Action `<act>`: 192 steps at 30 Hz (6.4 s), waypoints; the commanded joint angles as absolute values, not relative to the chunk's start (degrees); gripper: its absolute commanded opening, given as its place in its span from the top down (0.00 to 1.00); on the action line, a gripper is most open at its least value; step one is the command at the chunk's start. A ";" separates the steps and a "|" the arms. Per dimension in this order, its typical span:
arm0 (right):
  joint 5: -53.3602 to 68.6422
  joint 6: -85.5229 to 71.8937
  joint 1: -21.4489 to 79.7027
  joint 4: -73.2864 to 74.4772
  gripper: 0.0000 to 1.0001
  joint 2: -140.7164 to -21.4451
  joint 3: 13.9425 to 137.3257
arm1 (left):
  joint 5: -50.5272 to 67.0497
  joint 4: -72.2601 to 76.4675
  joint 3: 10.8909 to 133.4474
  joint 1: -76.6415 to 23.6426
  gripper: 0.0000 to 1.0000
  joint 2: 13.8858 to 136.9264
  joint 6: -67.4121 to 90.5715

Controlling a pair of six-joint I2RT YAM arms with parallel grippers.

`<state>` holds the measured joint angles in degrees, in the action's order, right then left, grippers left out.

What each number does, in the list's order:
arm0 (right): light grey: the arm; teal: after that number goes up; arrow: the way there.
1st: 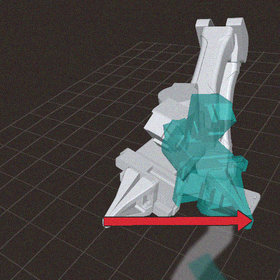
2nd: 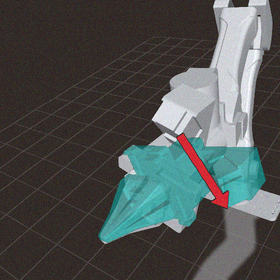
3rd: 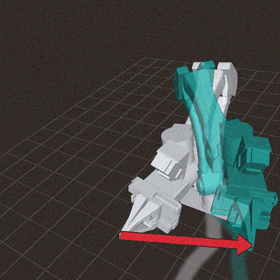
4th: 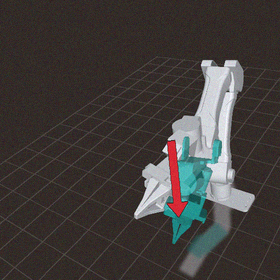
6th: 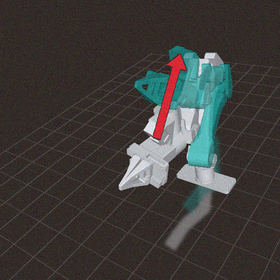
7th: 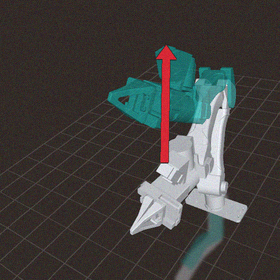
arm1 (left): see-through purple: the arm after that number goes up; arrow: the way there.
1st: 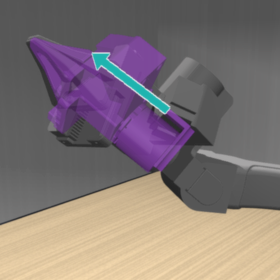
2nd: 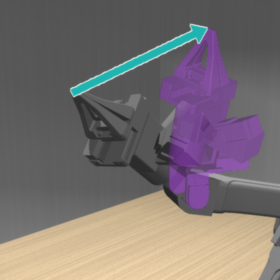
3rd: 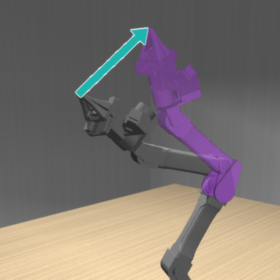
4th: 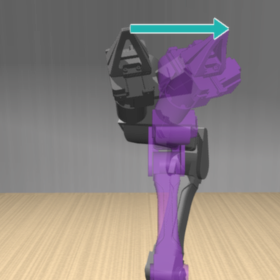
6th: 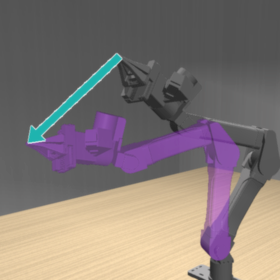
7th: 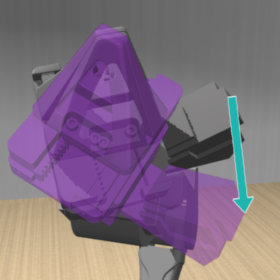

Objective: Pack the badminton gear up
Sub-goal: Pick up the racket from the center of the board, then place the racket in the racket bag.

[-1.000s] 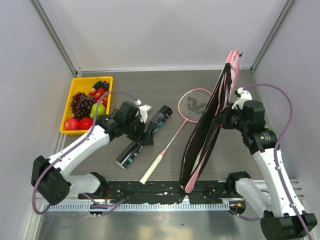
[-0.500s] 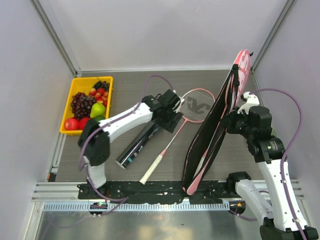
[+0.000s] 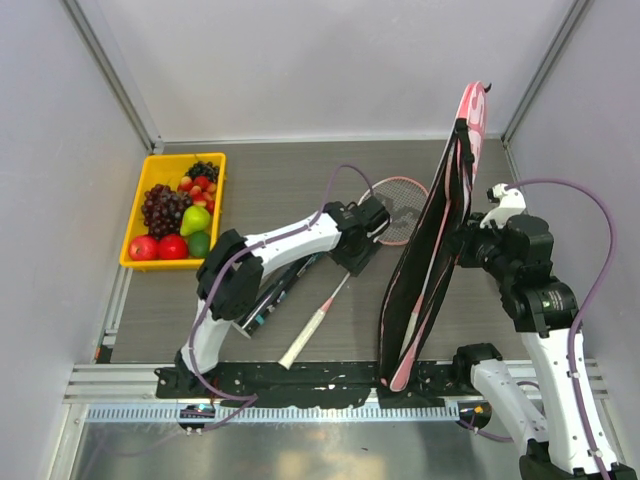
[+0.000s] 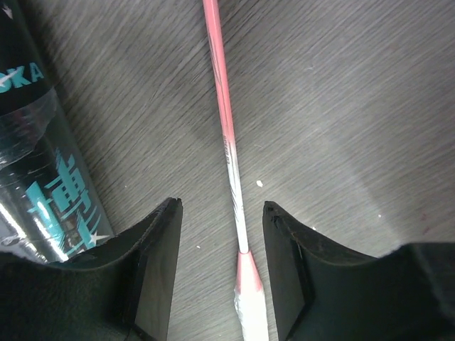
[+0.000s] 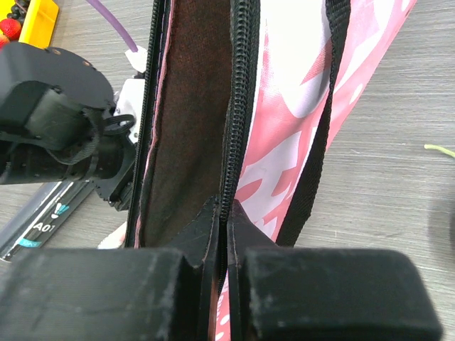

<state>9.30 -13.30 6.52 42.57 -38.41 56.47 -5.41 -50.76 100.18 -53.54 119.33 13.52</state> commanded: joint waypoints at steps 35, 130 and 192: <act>9.40 -12.57 6.33 37.44 0.95 -36.39 58.36 | 4.38 -46.15 93.16 -53.79 1.00 115.76 20.21; 20.39 -16.88 6.33 24.44 0.94 -43.16 54.23 | 42.28 75.50 36.56 -58.10 1.00 95.53 90.00; 33.66 -25.66 6.33 12.39 0.95 -46.93 51.06 | 5.56 -28.82 64.36 -53.70 0.30 71.56 29.53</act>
<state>32.12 -24.18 6.26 22.70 -47.64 47.20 16.29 -15.42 66.48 -52.27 77.45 34.79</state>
